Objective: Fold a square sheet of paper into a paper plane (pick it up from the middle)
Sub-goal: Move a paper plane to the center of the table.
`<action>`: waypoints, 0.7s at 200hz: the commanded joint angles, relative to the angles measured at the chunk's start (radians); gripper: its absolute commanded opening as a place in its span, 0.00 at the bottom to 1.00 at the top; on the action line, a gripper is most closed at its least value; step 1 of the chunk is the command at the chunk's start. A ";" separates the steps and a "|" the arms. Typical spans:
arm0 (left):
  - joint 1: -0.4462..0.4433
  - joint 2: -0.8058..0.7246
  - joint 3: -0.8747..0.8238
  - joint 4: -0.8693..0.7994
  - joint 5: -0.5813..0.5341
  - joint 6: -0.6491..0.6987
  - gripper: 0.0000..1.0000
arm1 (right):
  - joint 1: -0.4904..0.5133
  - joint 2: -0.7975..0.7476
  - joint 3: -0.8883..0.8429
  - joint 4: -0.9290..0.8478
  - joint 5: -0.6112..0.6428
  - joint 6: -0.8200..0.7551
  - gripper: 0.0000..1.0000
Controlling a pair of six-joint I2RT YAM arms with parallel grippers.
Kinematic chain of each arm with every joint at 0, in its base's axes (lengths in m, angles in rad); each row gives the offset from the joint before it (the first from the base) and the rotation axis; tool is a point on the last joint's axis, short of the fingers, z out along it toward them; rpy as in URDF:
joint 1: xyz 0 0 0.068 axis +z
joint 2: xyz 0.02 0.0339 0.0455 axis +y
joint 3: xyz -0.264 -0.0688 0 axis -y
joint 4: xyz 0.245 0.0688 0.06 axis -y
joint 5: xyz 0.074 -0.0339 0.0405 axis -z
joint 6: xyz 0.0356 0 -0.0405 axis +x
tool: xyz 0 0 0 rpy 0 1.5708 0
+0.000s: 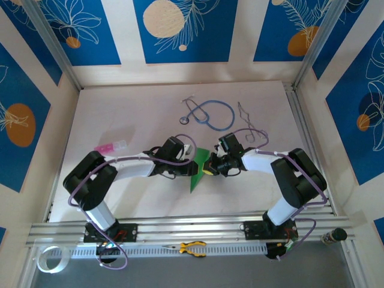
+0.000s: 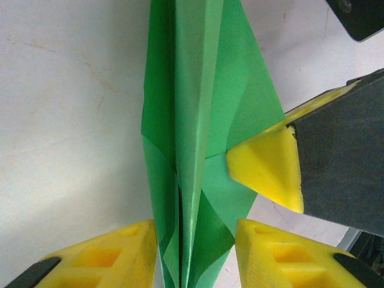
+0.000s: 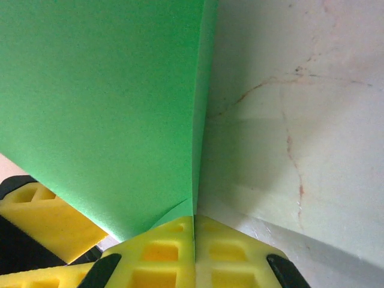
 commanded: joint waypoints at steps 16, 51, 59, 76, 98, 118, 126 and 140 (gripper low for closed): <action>-0.020 -0.043 0.005 -0.075 -0.064 0.007 0.38 | 0.006 -0.007 0.022 -0.014 -0.010 0.004 0.06; -0.033 -0.039 0.026 -0.101 -0.068 0.020 0.33 | 0.004 -0.010 0.024 -0.023 -0.005 0.001 0.06; -0.033 -0.037 0.030 -0.108 -0.069 0.019 0.32 | 0.004 -0.010 0.025 -0.022 -0.006 0.002 0.06; -0.037 -0.036 0.027 -0.094 -0.060 0.021 0.31 | 0.004 -0.007 0.026 -0.023 -0.009 -0.001 0.06; -0.039 -0.030 0.033 -0.077 -0.040 0.028 0.28 | 0.005 -0.005 0.027 -0.021 -0.011 -0.001 0.06; -0.042 -0.027 0.040 -0.079 -0.041 0.036 0.29 | 0.004 -0.005 0.026 -0.021 -0.011 -0.001 0.06; -0.043 -0.028 0.042 -0.077 -0.040 0.039 0.28 | 0.004 -0.004 0.027 -0.020 -0.011 -0.001 0.06; -0.044 -0.028 0.047 -0.086 -0.044 0.042 0.29 | 0.005 -0.004 0.028 -0.021 -0.013 -0.002 0.06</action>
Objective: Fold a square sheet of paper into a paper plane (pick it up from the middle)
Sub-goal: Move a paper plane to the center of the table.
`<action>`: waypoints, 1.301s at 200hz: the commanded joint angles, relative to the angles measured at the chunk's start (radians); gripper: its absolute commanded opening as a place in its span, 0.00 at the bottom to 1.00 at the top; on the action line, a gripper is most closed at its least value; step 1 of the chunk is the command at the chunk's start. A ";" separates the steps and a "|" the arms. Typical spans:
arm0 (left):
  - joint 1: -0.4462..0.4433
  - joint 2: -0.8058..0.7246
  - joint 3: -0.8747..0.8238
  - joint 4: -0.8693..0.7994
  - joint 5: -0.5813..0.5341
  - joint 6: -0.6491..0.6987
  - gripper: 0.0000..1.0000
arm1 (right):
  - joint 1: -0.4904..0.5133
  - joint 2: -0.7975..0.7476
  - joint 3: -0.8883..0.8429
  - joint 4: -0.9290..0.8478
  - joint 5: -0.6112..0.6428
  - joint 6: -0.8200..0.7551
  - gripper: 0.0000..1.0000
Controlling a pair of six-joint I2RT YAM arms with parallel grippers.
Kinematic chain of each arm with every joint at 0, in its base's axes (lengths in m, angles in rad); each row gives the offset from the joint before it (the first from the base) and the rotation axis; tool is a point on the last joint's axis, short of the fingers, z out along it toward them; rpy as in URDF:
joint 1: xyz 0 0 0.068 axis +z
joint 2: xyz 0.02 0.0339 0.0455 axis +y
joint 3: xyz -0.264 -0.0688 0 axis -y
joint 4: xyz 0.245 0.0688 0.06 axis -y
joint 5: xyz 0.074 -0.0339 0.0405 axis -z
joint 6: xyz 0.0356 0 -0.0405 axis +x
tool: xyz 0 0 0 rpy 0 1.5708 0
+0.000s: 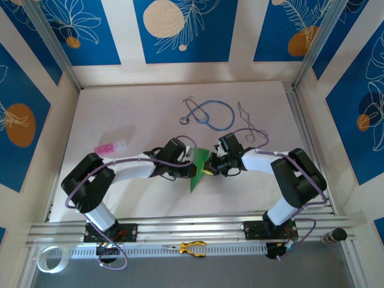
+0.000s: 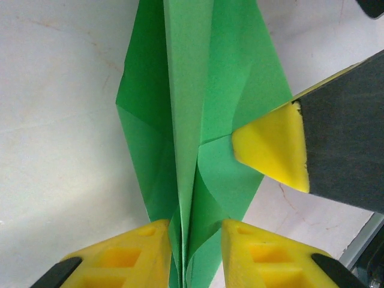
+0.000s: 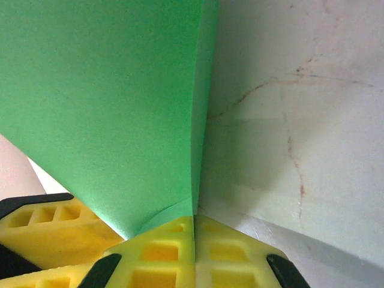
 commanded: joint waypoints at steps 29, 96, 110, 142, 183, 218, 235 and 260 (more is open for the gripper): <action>-0.017 -0.003 0.032 -0.006 0.021 0.042 0.29 | 0.004 -0.002 0.025 -0.016 -0.014 0.001 0.06; -0.019 0.055 0.071 -0.018 0.076 0.060 0.31 | 0.003 -0.004 0.027 -0.015 -0.022 -0.002 0.06; -0.018 0.065 0.082 -0.034 0.077 0.071 0.31 | 0.004 -0.004 0.026 -0.015 -0.022 -0.002 0.06; -0.017 0.072 0.100 -0.067 0.062 0.090 0.34 | 0.004 -0.005 0.024 -0.013 -0.023 -0.001 0.06; -0.019 0.076 0.115 -0.092 0.054 0.108 0.36 | 0.003 -0.005 0.023 -0.011 -0.022 -0.001 0.06; -0.019 0.052 0.097 -0.064 0.066 0.108 0.41 | 0.003 -0.004 0.025 -0.014 -0.025 -0.003 0.06; -0.019 0.057 0.103 -0.084 0.058 0.117 0.42 | 0.003 -0.003 0.026 -0.014 -0.025 -0.003 0.06; -0.019 0.072 0.106 -0.101 0.054 0.124 0.42 | 0.003 -0.001 0.028 -0.012 -0.026 -0.002 0.06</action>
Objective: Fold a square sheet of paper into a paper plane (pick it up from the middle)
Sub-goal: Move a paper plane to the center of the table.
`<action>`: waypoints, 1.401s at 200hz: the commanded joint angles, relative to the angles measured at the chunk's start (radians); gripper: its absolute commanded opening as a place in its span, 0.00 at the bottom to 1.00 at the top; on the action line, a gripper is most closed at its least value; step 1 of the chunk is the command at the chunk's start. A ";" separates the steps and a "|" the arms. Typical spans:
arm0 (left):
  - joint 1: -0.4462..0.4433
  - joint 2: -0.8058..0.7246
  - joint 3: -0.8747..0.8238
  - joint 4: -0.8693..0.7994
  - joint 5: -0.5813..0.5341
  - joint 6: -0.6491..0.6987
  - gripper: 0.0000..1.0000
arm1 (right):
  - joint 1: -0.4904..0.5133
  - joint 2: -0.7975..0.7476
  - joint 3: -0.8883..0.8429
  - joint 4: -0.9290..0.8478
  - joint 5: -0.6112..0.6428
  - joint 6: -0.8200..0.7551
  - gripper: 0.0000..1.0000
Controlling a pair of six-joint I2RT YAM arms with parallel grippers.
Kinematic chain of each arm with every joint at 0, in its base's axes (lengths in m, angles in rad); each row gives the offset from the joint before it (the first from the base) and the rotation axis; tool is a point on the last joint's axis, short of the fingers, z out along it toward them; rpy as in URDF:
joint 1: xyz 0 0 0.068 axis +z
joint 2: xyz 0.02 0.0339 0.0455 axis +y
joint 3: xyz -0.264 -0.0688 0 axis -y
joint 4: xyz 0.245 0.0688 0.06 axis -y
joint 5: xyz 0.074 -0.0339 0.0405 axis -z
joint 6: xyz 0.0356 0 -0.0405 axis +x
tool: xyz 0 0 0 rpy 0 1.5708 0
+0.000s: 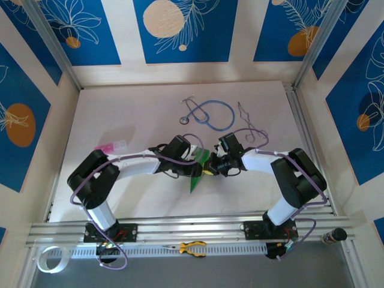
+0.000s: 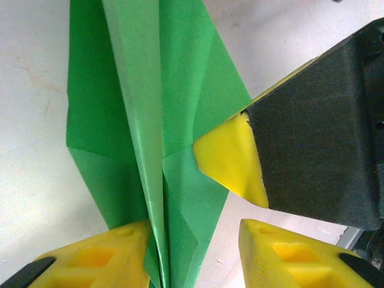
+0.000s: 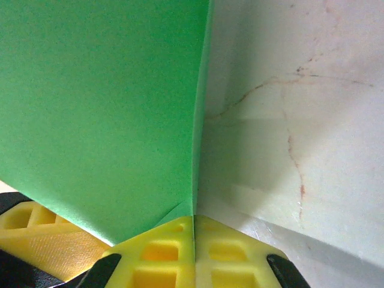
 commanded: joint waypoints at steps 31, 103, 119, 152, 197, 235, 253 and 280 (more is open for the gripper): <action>-0.009 0.031 0.023 -0.038 0.010 0.027 0.36 | 0.004 -0.005 0.025 -0.012 -0.025 -0.002 0.06; -0.010 0.057 0.054 -0.085 -0.007 0.046 0.25 | 0.004 -0.009 0.018 0.001 -0.025 0.004 0.06; -0.012 0.058 0.055 -0.090 -0.015 0.052 0.25 | 0.004 -0.010 0.017 0.001 -0.026 0.001 0.06; -0.015 0.070 0.064 -0.100 -0.018 0.066 0.24 | 0.004 -0.009 0.015 0.003 -0.029 -0.001 0.06; -0.025 0.084 0.092 -0.129 -0.043 0.085 0.21 | 0.005 -0.005 0.020 0.003 -0.035 -0.003 0.06; -0.030 0.090 0.112 -0.155 -0.063 0.101 0.18 | 0.005 -0.006 0.017 0.004 -0.037 -0.006 0.07; -0.032 0.097 0.120 -0.175 -0.077 0.110 0.17 | 0.004 -0.011 0.011 0.011 -0.037 -0.003 0.07; -0.035 0.100 0.119 -0.181 -0.080 0.112 0.18 | 0.003 -0.014 0.009 0.015 -0.038 -0.004 0.08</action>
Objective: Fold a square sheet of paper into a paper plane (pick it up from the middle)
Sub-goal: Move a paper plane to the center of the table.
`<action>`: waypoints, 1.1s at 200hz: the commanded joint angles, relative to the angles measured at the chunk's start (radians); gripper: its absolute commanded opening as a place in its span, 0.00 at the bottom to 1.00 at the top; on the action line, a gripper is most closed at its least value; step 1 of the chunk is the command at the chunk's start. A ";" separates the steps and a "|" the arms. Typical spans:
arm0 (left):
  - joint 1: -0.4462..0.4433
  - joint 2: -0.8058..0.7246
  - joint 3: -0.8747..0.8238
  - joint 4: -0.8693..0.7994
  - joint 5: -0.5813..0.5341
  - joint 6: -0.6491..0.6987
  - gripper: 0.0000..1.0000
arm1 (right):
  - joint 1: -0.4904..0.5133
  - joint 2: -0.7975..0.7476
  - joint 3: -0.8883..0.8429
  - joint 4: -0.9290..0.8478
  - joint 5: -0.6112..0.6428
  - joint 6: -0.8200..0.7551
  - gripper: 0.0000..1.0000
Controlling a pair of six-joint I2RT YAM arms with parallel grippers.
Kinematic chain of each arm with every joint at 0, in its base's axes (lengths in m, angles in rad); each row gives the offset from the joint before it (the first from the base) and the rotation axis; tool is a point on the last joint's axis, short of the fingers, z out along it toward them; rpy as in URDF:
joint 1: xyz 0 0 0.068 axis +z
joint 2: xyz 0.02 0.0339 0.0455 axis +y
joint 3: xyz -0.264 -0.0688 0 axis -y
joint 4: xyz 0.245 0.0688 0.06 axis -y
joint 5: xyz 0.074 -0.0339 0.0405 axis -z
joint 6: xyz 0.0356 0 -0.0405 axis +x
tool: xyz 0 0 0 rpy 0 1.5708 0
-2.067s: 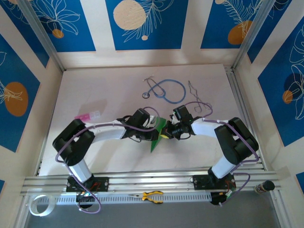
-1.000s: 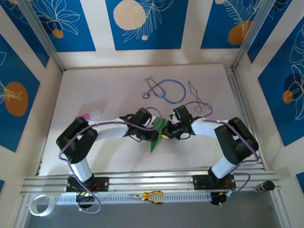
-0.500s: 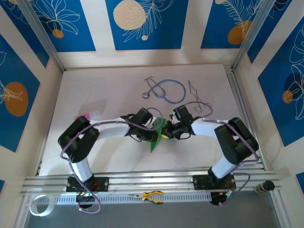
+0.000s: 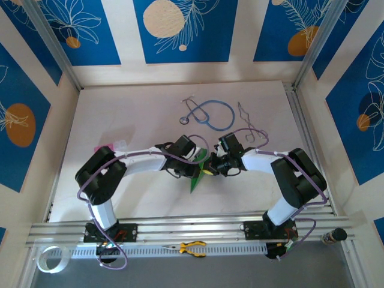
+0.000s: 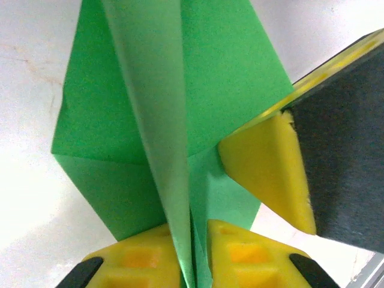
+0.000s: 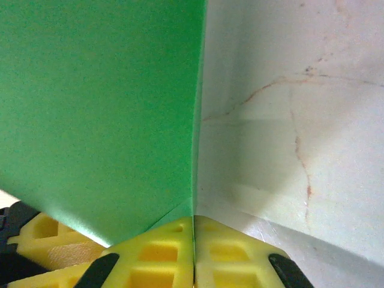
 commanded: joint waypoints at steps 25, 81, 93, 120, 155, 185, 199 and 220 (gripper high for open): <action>-0.017 0.029 0.033 -0.054 -0.036 0.034 0.18 | 0.004 -0.014 0.012 0.007 -0.035 -0.006 0.08; -0.022 0.036 0.060 -0.075 -0.049 0.050 0.15 | 0.002 -0.017 0.010 0.010 -0.040 -0.004 0.09; -0.024 0.031 0.053 -0.072 -0.054 0.050 0.13 | 0.001 -0.022 0.012 0.009 -0.041 -0.006 0.10; -0.024 0.001 0.044 -0.088 -0.095 0.030 0.09 | -0.002 -0.067 0.005 -0.021 -0.011 -0.021 0.17; -0.025 -0.044 0.040 -0.169 -0.270 -0.005 0.09 | -0.044 -0.149 -0.023 -0.080 0.043 -0.045 0.24; -0.025 -0.057 0.048 -0.230 -0.378 -0.036 0.09 | -0.091 -0.202 -0.064 -0.080 0.038 -0.043 0.25; -0.024 -0.047 0.059 -0.251 -0.403 -0.048 0.09 | -0.101 -0.211 -0.073 -0.083 0.037 -0.046 0.25; -0.024 -0.025 0.067 -0.253 -0.404 -0.066 0.11 | -0.104 -0.220 -0.080 -0.085 0.037 -0.041 0.25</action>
